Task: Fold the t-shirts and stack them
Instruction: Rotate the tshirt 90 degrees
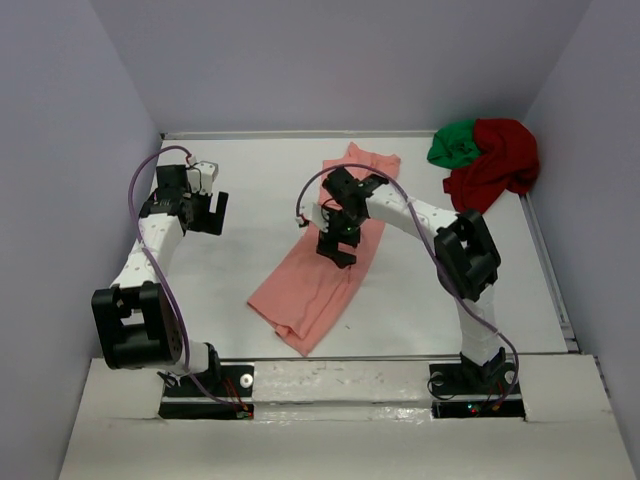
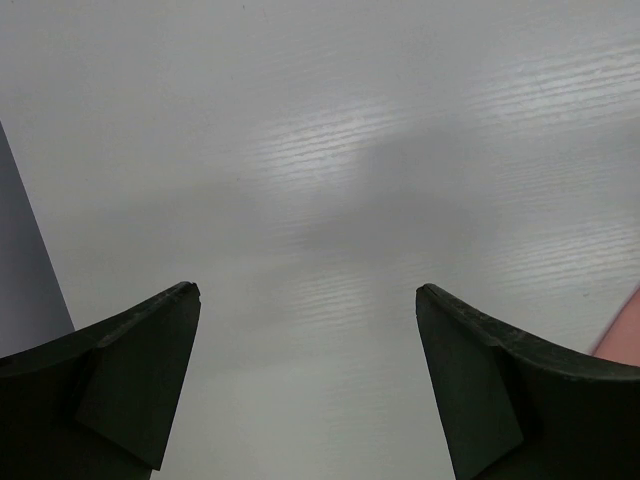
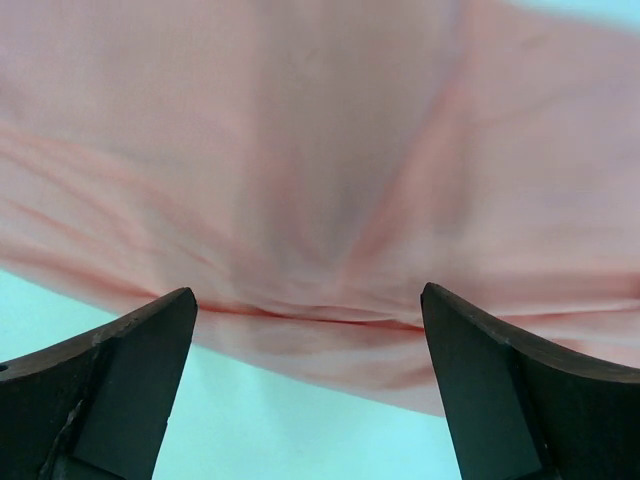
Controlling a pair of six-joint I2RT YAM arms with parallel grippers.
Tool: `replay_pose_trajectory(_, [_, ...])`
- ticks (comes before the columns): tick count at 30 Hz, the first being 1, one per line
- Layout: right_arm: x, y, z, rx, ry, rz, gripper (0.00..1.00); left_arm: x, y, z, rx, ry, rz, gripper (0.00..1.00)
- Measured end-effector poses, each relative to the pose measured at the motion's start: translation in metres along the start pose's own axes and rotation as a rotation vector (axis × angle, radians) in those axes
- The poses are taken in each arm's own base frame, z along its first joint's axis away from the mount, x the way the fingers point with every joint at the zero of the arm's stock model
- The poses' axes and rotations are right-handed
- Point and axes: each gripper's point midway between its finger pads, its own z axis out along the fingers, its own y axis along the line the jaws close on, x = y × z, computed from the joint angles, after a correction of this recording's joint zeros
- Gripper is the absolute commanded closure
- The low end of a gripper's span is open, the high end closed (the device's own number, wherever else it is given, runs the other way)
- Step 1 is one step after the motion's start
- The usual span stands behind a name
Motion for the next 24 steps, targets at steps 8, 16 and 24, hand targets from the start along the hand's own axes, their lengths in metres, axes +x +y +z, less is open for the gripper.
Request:
replay_pose_trajectory(8, [-0.091,-0.087,-0.094,0.321,-0.284,-0.021,0.0,0.0,-0.003,0.0,0.014,-0.002,-0.001,0.01])
replay_pose_trajectory(16, [-0.049,-0.198,-0.159,0.584,-0.372,0.216,0.0,0.0,-0.004,0.0,0.024,-0.001,-0.001,0.01])
replay_pose_trajectory(24, [0.055,-0.263,-0.096,0.532,-0.291,0.536,0.0,-0.003,-0.014,0.001,0.057,-0.013,0.012,0.01])
